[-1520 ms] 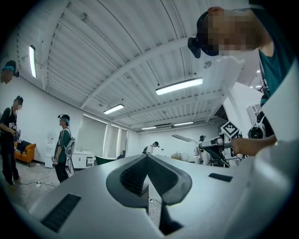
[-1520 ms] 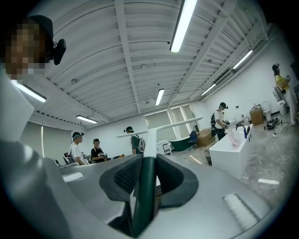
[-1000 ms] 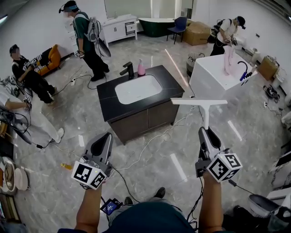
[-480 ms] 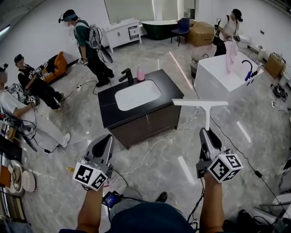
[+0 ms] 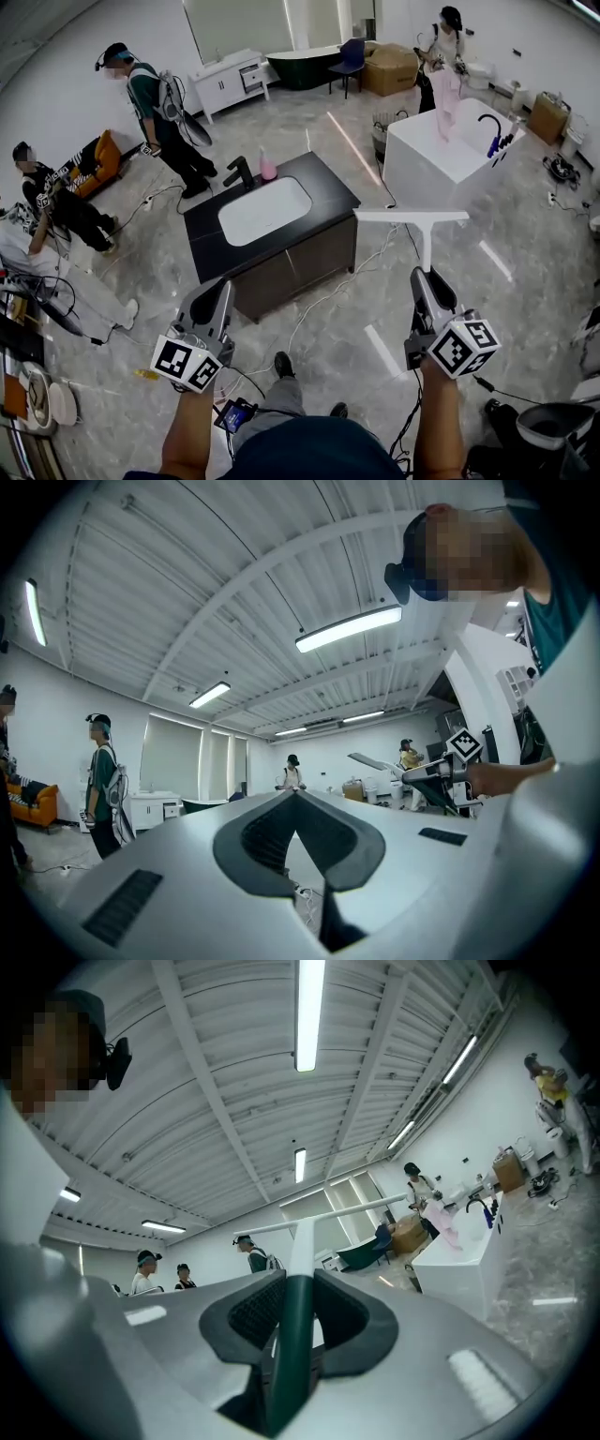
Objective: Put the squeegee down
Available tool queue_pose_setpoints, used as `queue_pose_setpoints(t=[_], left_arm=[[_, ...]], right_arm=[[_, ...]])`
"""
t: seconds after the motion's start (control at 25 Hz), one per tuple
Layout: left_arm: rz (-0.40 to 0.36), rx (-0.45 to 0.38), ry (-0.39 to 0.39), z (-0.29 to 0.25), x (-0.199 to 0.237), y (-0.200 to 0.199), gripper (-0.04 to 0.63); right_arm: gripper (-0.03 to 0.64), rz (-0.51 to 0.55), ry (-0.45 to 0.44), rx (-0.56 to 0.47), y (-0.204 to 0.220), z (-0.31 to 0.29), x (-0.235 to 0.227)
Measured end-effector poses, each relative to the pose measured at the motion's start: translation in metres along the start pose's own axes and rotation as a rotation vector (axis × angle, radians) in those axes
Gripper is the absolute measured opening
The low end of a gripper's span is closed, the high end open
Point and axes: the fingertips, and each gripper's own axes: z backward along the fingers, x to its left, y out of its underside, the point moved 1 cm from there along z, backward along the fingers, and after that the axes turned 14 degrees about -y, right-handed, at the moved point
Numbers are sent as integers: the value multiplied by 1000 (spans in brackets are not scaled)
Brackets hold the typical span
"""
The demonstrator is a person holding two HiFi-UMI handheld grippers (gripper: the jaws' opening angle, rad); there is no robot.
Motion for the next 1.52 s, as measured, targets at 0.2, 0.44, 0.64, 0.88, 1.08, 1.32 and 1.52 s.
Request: queue_pose_setpoints(t=[0.2,0.44,0.64,0.88,1.08,1.32,1.52], left_arm=[[32,-20,69,-36,1,10,3],[57,-26,112,-81,29,25,3],[76,-18,127,-110,61,36,3],[94,-14,134,-146,101,40,3],[107,3,145,-172,129,45,3],[123,14,150,-196,171,58,3],[143,13,156,-213,202,75,3]], right_arm=[[103,33,56,-6,-4,-5,-10],[103,54,106,-1,-1,-35,-18],[103,62,140,9,4,-59,-19],[103,56,164,26,8,-104,-21],[103,60,181,40,7,-140,-24],[103,60,195,58,20,-191,-27],[103,74,203,67,32,-230,-32]])
